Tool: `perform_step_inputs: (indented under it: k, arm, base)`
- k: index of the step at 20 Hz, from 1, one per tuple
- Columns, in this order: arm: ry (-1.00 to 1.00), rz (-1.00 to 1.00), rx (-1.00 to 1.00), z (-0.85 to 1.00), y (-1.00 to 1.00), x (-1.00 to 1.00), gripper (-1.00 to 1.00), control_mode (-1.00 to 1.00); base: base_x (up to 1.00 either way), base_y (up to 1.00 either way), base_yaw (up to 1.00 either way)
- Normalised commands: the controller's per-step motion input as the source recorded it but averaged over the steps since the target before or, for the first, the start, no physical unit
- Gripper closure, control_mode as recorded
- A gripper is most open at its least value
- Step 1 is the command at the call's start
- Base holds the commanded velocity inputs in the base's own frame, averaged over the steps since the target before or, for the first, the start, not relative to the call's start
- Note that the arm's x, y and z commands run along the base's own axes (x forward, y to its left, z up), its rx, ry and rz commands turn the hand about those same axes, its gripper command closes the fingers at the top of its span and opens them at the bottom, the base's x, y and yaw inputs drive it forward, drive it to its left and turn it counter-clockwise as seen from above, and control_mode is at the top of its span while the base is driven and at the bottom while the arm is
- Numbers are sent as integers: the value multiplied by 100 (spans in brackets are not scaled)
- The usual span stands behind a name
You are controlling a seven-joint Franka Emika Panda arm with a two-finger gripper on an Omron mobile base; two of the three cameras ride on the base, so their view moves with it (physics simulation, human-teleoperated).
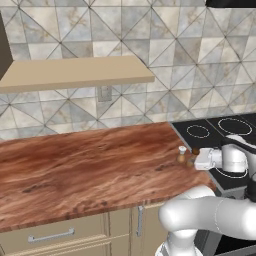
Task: Take 2 condiments from the cabinet and move them on the counter near the stove.Make sure the condiments are lined up with each other, next to each other.
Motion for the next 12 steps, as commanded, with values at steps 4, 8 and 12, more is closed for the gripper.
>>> perform_step_inputs:
  k: [4,8,12]
  arm:
    - [0,0,1,-11,0,8,100,-100]
    - [0,0,0,-10,-1,6,100,-100]
    - [0,0,0,-8,-4,5,100,-100]
  base:
    - [0,0,0]
    - [0,0,0]
    - [0,0,0]
